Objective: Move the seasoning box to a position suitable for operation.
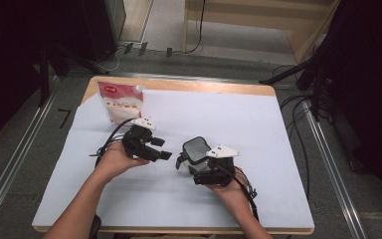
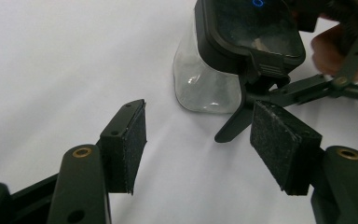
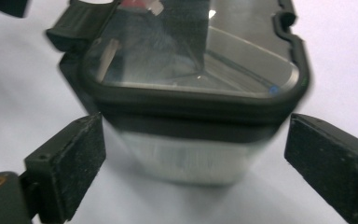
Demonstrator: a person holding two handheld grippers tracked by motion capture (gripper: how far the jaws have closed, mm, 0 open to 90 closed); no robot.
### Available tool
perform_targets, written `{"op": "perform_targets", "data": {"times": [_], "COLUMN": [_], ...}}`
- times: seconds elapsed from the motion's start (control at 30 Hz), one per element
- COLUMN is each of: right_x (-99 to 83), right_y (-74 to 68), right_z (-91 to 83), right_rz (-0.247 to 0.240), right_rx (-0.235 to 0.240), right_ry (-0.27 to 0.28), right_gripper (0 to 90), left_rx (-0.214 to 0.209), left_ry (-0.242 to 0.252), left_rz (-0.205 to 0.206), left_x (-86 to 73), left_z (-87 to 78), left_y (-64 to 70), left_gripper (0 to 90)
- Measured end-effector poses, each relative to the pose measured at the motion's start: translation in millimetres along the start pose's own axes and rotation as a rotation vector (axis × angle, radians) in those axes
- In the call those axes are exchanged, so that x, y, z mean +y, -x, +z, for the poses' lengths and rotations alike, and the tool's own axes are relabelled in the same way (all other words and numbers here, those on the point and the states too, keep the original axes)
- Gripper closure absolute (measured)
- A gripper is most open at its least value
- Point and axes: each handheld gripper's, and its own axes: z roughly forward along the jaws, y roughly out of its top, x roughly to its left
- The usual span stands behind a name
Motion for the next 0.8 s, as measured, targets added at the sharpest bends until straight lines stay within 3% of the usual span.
{"op": "perform_targets", "data": {"times": [0.07, 0.17, 0.2, 0.23, 0.37, 0.53, 0.63, 0.8], "right_x": [0.3, 3.2, 3.2, 4.6, 5.0, 4.4, 7.6, 7.9], "right_y": [2.6, 11.3, 11.3, 17.2, 26.0, 41.2, 44.1, 47.5], "right_z": [-7.3, -20.3, -20.3, -25.5, -33.9, -44.3, -50.7, -53.9], "right_rz": [-0.004, -0.051, -0.051, -0.07, -0.066, -0.03, -0.071, -0.029], "right_rx": [0.013, 0.081, 0.081, 0.114, 0.123, 0.157, 0.131, 0.139], "right_ry": [-0.009, -0.028, -0.028, -0.039, -0.038, -0.025, -0.024, 0.009], "right_gripper": [10.1, 21.5, 21.5, 25.3, 28.9, 43.4, 51.1, 59.8], "left_rx": [0.01, 0.048, 0.048, 0.045, 0.024, 0.007, -0.012, -0.021], "left_ry": [-0.001, -0.001, 0.012, 0.028, 0.038, 0.024, 0.018, -0.007], "left_rz": [0.004, 0.017, 0.008, -0.007, -0.016, -0.017, -0.02, 0.006], "left_x": [-0.1, 0.5, 0.7, 1.4, 1.0, 1.5, 2.2, 2.7], "left_z": [0.1, -0.3, -0.2, -1.2, -2.1, -1.8, 0.7, 7.4], "left_y": [-0.3, 0.7, 0.7, 0.2, -0.9, -0.9, -1.1, -0.3], "left_gripper": [37.2, 40.5, 40.5, 42.5, 46.5, 59.9, 75.9, 89.3]}}
